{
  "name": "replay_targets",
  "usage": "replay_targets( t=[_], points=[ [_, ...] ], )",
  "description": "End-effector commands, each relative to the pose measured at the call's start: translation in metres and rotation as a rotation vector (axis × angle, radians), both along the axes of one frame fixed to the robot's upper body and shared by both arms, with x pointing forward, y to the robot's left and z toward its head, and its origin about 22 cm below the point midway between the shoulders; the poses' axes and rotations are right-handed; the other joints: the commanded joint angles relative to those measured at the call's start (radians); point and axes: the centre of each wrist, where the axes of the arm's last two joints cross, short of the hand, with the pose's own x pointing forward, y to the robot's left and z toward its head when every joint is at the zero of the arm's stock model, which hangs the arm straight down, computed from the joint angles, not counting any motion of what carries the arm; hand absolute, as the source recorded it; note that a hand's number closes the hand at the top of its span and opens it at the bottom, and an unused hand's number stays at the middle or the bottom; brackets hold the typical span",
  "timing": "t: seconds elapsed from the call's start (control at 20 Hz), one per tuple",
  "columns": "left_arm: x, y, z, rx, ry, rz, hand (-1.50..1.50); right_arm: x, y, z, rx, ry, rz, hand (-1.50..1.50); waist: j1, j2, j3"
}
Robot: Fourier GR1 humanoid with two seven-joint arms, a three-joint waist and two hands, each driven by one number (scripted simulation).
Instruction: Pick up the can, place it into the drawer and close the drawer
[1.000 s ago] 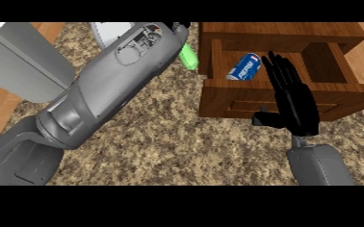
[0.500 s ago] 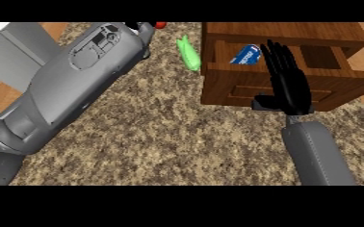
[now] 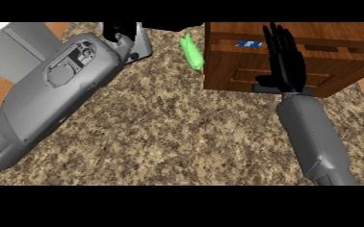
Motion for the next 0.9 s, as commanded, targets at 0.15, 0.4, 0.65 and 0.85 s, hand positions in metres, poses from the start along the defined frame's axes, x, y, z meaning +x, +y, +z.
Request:
replay_targets(
  t=[0.15,0.4,0.65,0.85],
  points=[
    [-0.014,0.018,-0.003,0.013,0.009,0.008,-1.5,0.028,0.008,0.001,0.023,0.009,-0.035,-1.5,0.008,0.022,0.017],
    [-0.031,0.013,-0.028,0.001,0.009,-0.015,-1.5,0.049,0.014,0.026,0.027,-0.011,-0.055,-1.5,0.016,0.028,0.017],
    [-0.036,0.036,-0.041,0.008,0.023,-0.021,-1.5,0.057,0.033,0.034,0.033,-0.032,-0.066,-1.5,0.034,0.037,0.016],
    [-0.039,0.041,-0.042,0.025,0.025,-0.008,-1.5,0.069,0.024,0.062,0.025,-0.014,-0.056,-1.5,0.021,0.036,0.017]
  ],
)
